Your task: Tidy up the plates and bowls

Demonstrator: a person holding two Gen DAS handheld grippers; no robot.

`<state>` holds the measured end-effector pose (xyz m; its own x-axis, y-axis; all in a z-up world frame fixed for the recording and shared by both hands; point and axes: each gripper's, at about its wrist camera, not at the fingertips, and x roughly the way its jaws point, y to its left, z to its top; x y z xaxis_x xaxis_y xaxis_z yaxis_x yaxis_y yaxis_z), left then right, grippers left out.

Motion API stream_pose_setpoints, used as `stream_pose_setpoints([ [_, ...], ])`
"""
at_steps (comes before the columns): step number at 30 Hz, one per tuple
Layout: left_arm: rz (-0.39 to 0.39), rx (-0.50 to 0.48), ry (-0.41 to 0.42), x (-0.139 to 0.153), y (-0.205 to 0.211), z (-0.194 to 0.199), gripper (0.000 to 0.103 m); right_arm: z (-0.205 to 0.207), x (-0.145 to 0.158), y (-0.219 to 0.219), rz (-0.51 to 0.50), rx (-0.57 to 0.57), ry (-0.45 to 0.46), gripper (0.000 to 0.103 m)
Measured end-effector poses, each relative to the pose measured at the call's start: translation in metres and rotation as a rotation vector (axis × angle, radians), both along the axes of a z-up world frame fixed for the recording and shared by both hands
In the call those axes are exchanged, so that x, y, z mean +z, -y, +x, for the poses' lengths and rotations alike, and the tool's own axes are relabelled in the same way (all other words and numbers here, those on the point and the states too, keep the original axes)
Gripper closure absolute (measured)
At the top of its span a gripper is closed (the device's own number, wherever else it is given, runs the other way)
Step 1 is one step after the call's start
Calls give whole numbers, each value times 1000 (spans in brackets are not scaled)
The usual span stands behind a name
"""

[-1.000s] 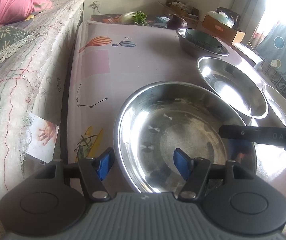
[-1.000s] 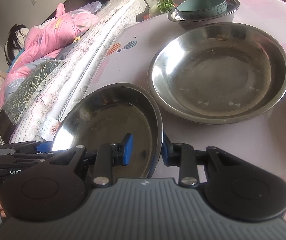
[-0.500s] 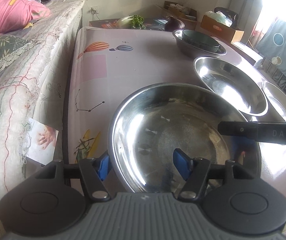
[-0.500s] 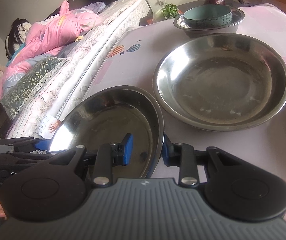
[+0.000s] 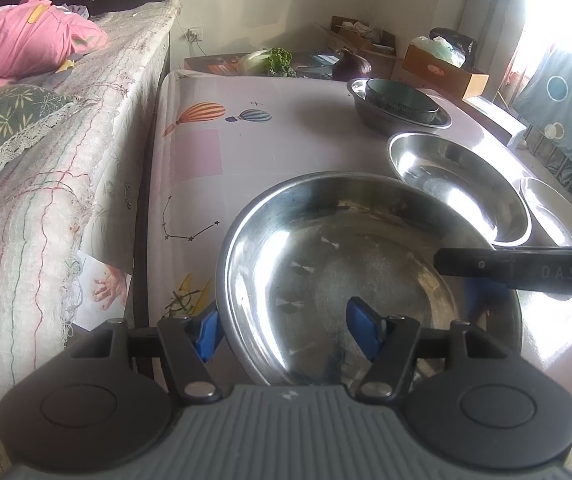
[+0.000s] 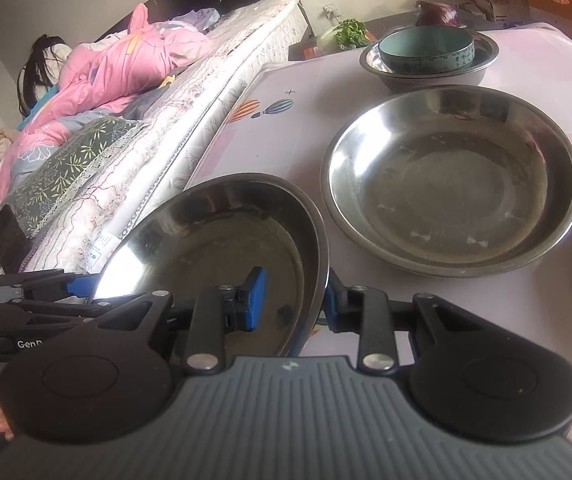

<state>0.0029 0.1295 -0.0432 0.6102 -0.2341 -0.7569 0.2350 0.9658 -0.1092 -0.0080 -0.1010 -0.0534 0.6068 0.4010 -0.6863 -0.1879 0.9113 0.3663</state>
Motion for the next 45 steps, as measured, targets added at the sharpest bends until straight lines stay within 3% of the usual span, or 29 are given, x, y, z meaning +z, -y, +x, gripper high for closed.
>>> stream_pose_setpoints([
  [26,8,-46,70,26,24,19,38,5,26,25,36,-58,66,74],
  [45,-55,-230,36,22,128,83,38,1,27,129,36,-315,67,72],
])
